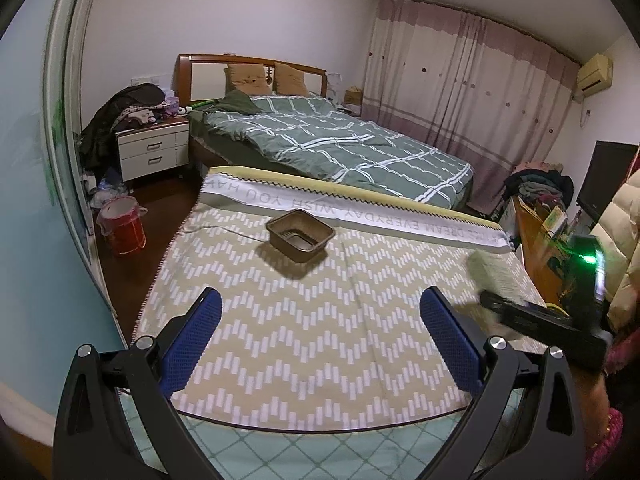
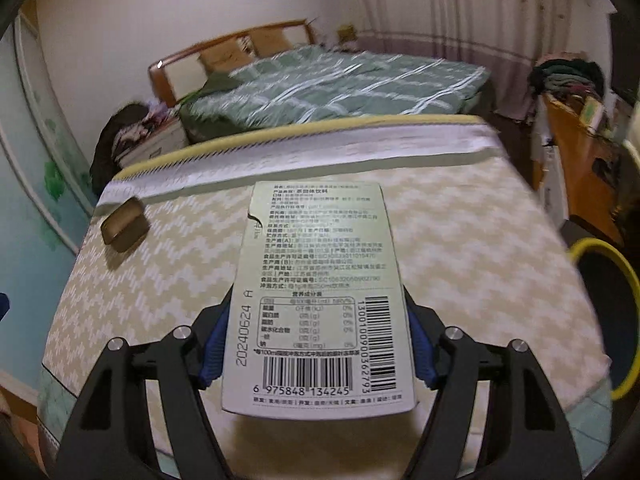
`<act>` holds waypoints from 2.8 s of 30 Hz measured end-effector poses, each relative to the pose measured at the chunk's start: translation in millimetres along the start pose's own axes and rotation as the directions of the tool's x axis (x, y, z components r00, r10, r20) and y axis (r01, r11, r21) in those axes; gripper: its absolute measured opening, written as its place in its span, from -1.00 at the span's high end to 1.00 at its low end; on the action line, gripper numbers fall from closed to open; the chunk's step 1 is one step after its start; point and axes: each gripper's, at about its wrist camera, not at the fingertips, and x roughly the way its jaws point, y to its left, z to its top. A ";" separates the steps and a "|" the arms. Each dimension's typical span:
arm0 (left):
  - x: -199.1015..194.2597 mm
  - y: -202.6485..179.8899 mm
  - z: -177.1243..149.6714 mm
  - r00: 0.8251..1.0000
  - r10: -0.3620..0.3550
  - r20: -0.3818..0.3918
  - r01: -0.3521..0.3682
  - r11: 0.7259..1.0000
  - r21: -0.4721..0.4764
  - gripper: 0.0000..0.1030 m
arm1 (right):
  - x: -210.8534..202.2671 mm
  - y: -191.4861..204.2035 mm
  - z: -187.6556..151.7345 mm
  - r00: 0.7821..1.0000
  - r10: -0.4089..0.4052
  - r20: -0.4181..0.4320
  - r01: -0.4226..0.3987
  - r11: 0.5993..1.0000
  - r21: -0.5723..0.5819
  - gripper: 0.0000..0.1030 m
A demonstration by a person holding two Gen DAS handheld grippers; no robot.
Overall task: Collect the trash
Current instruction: 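Carry the white box with the right gripper over the yellow bin and release, then grasp the brown plastic tray with the left gripper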
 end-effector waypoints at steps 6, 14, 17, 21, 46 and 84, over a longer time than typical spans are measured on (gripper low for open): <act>3.9 -14.2 -1.3 1.000 -0.005 -0.010 0.005 1.000 0.027 -0.90 | -55.4 -86.4 -4.4 0.982 -0.148 0.118 0.134 0.984 0.113 -0.32; 13.0 -30.8 -1.3 0.999 -0.015 -0.035 0.017 0.999 0.050 -0.90 | -98.2 -213.6 -15.3 0.927 -0.350 0.137 0.284 0.891 0.354 -0.33; 16.8 -37.2 -1.0 0.999 -0.017 -0.045 0.020 0.998 0.065 -0.90 | -98.7 -249.2 -22.3 0.909 -0.405 0.098 0.335 0.849 0.408 -0.33; 20.2 -44.4 1.3 0.999 -0.019 -0.050 0.022 0.997 0.076 -0.90 | -90.0 -279.0 -27.6 0.889 -0.457 0.046 0.389 0.802 0.454 -0.33; 96.7 -40.0 17.6 0.979 0.086 -0.183 -0.070 0.993 0.092 -0.90 | -74.3 -261.4 -17.8 0.862 -0.504 0.058 0.429 0.786 0.444 -0.69; 222.7 -53.8 61.3 0.950 0.151 -0.275 -0.132 0.987 0.088 -0.55 | -105.6 -263.0 -36.2 0.907 -0.399 0.136 0.316 0.858 0.405 -0.70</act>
